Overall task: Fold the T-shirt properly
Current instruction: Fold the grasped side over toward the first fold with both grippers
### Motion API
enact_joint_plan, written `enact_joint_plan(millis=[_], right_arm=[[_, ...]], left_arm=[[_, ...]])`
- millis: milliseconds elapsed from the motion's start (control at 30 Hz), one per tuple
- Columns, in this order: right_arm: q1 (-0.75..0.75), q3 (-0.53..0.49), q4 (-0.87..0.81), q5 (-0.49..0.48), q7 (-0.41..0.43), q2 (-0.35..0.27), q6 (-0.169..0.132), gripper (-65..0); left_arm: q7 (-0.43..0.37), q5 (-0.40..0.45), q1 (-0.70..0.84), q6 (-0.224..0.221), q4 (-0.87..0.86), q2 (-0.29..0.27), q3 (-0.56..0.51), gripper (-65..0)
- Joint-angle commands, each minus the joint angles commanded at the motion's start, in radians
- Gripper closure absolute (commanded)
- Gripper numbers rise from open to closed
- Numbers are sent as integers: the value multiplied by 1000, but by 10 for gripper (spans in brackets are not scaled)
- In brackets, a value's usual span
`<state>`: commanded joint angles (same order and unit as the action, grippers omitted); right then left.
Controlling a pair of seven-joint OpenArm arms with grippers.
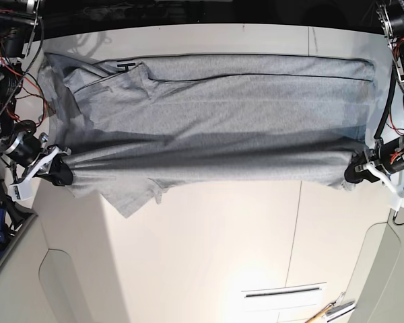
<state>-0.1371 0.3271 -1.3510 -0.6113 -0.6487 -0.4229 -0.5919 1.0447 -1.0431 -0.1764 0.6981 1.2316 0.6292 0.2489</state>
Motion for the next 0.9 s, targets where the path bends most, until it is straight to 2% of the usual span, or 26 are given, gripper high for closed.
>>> enact_joint_plan(millis=[333, 533, 667, 700, 767, 800, 833, 900], right_arm=[[149, 63, -50, -48, 0, -14, 0, 0], [217, 66, -50, -40, 1, -6, 1, 0], [235, 66, -48, 5, 0, 18, 12, 0], [237, 66, -48, 20, 0, 24, 12, -16], [240, 66, -48, 24, 0, 27, 13, -200], [240, 67, -48, 17, 1, 26, 13, -267], [240, 69, -48, 7, 0, 26, 13, -303], [240, 82, -48, -32, 1, 27, 13, -306]], left_arm=[[7, 12, 167, 0, 88, 5, 0, 0], [6, 11, 205, 0, 88, -1, 0, 0], [7, 12, 205, 0, 88, -13, 0, 0], [6, 13, 205, 0, 87, -20, 0, 0], [6, 14, 205, 0, 87, -31, 0, 0], [6, 15, 205, 0, 87, -35, 0, 0], [6, 14, 205, 0, 88, -40, 0, 0], [2, 15, 205, 0, 88, -48, 0, 0]])
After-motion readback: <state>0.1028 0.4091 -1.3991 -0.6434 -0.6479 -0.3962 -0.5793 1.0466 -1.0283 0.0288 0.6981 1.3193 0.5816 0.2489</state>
